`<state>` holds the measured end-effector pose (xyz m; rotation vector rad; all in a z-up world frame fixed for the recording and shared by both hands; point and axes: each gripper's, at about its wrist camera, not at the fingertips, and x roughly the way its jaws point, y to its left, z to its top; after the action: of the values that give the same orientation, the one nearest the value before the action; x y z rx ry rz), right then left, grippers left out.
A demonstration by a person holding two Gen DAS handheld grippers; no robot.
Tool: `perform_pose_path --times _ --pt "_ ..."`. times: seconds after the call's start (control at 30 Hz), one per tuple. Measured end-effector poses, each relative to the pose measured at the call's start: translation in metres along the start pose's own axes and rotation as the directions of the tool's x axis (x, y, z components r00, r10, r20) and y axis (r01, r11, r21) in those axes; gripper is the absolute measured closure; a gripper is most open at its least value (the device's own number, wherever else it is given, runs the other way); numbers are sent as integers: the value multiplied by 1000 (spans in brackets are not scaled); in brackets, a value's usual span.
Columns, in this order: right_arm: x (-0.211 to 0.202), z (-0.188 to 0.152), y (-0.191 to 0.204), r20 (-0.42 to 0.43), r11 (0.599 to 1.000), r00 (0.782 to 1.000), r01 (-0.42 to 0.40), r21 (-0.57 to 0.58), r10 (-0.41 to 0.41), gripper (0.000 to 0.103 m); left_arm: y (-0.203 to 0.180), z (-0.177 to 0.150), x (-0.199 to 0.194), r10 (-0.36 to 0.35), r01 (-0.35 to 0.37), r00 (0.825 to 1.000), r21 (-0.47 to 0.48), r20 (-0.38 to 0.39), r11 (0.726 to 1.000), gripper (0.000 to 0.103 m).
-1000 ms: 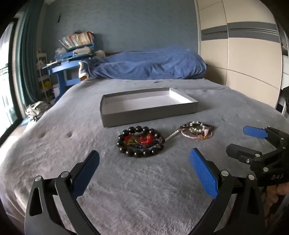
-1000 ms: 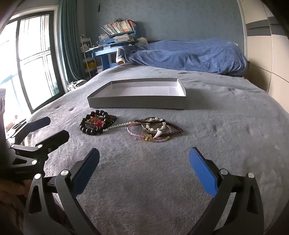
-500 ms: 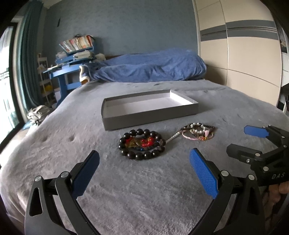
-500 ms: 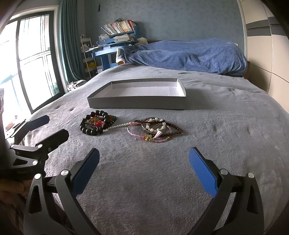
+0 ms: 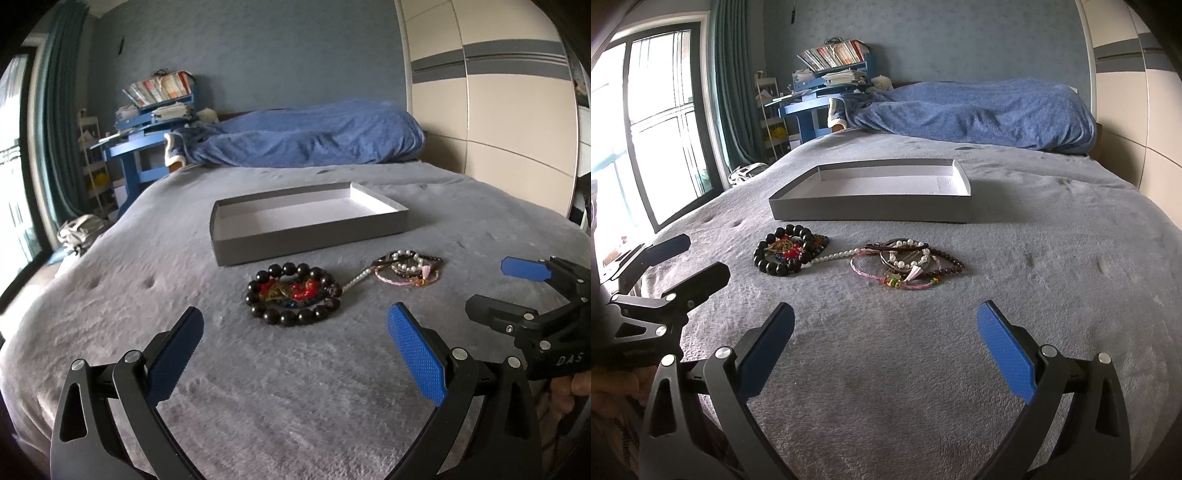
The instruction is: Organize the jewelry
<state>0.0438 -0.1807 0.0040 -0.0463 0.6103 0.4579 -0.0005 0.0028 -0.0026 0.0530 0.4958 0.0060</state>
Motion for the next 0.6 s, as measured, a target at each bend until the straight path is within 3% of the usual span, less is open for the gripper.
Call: perform_pose_path --times 0.6 --pt "4 -3 4 -5 1000 1000 -2 -1 2 5 9 1 1 4 -4 1000 -25 -16 1000 4"
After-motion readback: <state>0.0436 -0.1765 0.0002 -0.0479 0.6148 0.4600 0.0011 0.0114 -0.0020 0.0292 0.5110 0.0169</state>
